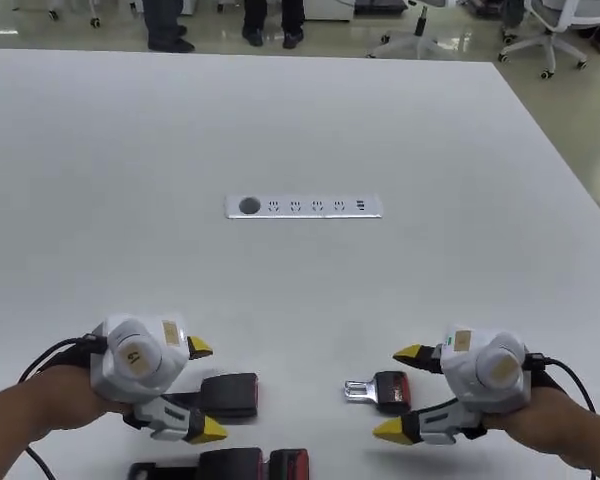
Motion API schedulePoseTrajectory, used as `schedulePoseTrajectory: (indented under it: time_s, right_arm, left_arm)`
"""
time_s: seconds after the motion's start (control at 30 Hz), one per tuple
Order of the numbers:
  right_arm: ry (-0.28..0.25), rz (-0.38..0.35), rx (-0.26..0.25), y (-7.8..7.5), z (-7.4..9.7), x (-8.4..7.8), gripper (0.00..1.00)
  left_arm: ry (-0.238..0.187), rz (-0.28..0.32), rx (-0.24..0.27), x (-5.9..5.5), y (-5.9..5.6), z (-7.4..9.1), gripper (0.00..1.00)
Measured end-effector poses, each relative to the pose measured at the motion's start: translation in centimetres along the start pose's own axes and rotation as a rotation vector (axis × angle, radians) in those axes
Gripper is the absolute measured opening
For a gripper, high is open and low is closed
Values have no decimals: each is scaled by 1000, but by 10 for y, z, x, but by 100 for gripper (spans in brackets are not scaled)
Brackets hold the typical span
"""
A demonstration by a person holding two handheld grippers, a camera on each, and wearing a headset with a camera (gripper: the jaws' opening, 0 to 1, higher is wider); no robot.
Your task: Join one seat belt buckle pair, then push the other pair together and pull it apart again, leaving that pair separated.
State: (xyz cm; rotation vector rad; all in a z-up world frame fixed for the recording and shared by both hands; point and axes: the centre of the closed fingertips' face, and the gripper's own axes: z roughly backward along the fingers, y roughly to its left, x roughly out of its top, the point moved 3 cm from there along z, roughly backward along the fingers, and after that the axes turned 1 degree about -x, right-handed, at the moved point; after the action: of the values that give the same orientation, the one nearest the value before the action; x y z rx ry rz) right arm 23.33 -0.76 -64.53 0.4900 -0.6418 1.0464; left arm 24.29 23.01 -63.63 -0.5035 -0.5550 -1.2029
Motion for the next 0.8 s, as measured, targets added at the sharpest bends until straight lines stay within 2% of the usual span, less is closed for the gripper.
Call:
schedulePoseTrajectory:
  time_s: [0.17, 0.33, 0.47, 0.53, 0.6, 0.67, 0.7, 0.8]
  right_arm:
    - [14, -14, 43, 0, -2, -2, 63]
    - [31, -6, 57, -7, -4, -7, 60]
    - [39, -9, 67, -10, -5, -12, 56]
    - [49, -9, 79, -9, -6, -15, 55]
    - [54, 1, 82, -10, -7, -16, 55]
    - [70, 16, 85, -11, -9, -20, 53]
    - [47, 48, 99, -11, -11, -18, 52]
    - [57, 34, 94, -14, -8, -19, 48]
  left_arm:
    - [-3, -4, -11, 2, -2, -4, 64]
    - [9, -8, -38, -1, -3, -9, 61]
    - [26, -6, -62, -9, -4, -16, 60]
    - [48, -36, -73, -12, -6, -18, 59]
    - [54, -36, -83, -13, -7, -20, 56]
    - [47, -32, -77, -12, -6, -20, 54]
    - [42, -34, -75, -11, -5, -20, 53]
    - [42, -53, -75, -9, -3, -19, 49]
